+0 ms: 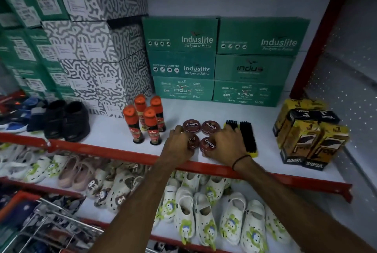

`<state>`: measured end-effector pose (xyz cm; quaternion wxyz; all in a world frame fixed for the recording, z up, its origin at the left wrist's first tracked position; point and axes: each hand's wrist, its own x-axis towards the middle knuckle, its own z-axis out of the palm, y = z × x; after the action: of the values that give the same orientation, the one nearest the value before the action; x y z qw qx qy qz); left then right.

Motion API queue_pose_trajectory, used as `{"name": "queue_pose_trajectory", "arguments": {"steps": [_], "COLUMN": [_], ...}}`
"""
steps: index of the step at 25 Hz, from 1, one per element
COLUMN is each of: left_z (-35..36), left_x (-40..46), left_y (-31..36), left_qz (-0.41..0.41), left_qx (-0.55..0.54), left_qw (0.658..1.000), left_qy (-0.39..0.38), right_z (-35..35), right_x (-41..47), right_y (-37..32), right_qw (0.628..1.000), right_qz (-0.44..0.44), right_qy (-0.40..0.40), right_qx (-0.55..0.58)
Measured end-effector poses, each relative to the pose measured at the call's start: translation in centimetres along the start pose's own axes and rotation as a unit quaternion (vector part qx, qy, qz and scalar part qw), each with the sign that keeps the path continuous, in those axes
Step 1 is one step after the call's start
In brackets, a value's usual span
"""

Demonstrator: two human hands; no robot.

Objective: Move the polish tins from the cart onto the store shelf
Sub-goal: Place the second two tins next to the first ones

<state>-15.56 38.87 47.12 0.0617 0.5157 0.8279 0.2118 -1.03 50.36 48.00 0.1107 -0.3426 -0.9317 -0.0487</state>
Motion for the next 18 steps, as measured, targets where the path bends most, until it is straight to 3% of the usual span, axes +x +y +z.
{"name": "queue_pose_trajectory", "arguments": {"steps": [8, 12, 15, 18], "left_z": [-0.1, -0.9, -1.2, -1.0], "left_x": [1.8, 4.2, 5.5, 6.2], "left_y": [-0.4, -1.1, -1.6, -2.1], "left_qz": [0.000, 0.003, -0.006, -0.009], "left_qx": [-0.005, 0.033, 0.033, 0.015], "left_qw": [1.000, 0.999, 0.996, 0.996], "left_qy": [0.015, -0.010, -0.079, -0.086], "right_z": [0.5, 0.0, -0.8, -0.8], "right_x": [1.4, 2.9, 4.8, 5.6], "right_y": [0.9, 2.3, 3.3, 3.5], "right_qw": [1.000, 0.995, 0.994, 0.990], "right_qz": [-0.003, 0.009, -0.023, -0.038], "right_qy": [-0.017, -0.010, -0.087, -0.138], "right_qx": [0.009, 0.099, 0.065, 0.018]}}
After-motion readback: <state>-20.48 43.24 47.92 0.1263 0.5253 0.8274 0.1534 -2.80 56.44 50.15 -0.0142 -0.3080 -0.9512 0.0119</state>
